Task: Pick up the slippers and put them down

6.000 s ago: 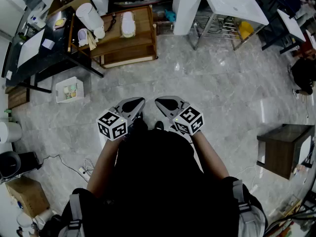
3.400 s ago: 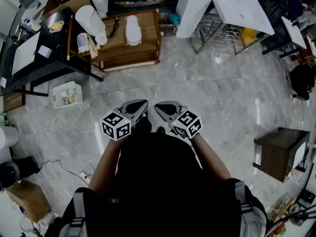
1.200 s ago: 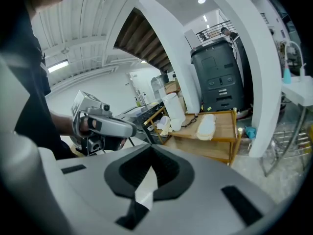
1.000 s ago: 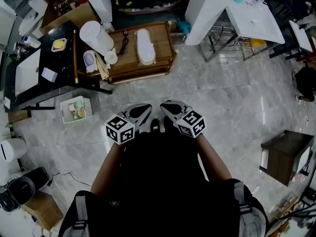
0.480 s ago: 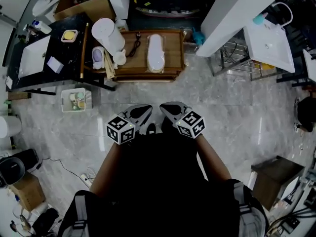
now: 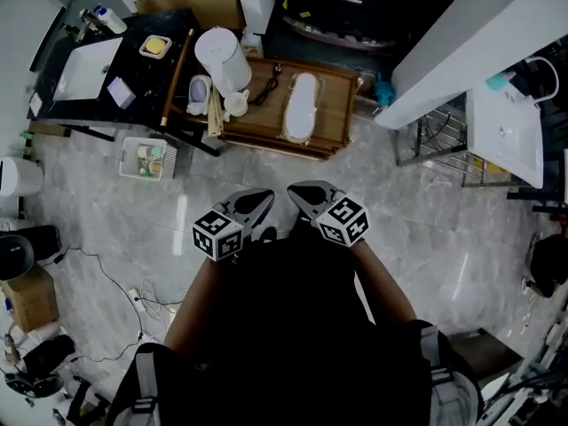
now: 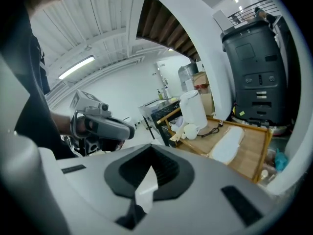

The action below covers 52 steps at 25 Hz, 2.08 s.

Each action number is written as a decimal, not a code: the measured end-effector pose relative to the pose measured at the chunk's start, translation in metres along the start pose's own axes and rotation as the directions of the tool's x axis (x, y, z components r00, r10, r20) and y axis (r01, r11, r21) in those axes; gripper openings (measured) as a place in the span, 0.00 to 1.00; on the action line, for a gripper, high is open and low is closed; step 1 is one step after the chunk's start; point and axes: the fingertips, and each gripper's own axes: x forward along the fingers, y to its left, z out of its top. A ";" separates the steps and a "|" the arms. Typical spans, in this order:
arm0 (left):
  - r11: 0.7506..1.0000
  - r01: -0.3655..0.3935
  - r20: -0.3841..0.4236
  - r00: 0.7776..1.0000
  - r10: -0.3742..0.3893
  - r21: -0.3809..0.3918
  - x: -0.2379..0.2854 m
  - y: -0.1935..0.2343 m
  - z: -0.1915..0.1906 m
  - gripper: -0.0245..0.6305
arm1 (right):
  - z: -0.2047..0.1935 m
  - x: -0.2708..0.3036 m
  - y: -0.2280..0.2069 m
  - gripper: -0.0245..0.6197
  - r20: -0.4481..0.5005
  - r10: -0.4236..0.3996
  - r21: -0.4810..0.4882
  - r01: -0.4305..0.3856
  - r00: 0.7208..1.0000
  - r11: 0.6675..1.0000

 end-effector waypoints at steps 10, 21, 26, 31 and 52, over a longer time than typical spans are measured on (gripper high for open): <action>0.993 -0.112 0.064 0.991 0.115 -0.043 0.007 -0.004 0.008 0.06 | 0.002 -0.005 -0.014 0.05 -0.038 0.109 -0.046 -0.111 0.993 0.993; 0.994 -0.110 0.069 0.991 0.112 -0.021 0.037 -0.012 0.015 0.06 | -0.001 -0.028 -0.039 0.05 -0.020 0.094 -0.045 -0.094 0.995 0.995; 0.995 -0.101 0.063 0.993 0.102 -0.023 0.046 -0.010 0.019 0.06 | 0.000 -0.031 -0.049 0.05 -0.016 0.078 -0.036 -0.079 0.997 0.996; 0.996 -0.080 0.048 0.996 0.081 -0.026 0.052 -0.003 0.018 0.06 | -0.002 -0.031 -0.054 0.05 -0.016 0.053 -0.015 -0.054 0.998 0.998; 0.997 0.078 -0.046 0.996 -0.079 -0.028 0.093 0.095 0.062 0.06 | 0.036 0.014 -0.117 0.05 -0.050 -0.130 0.036 0.132 0.990 0.991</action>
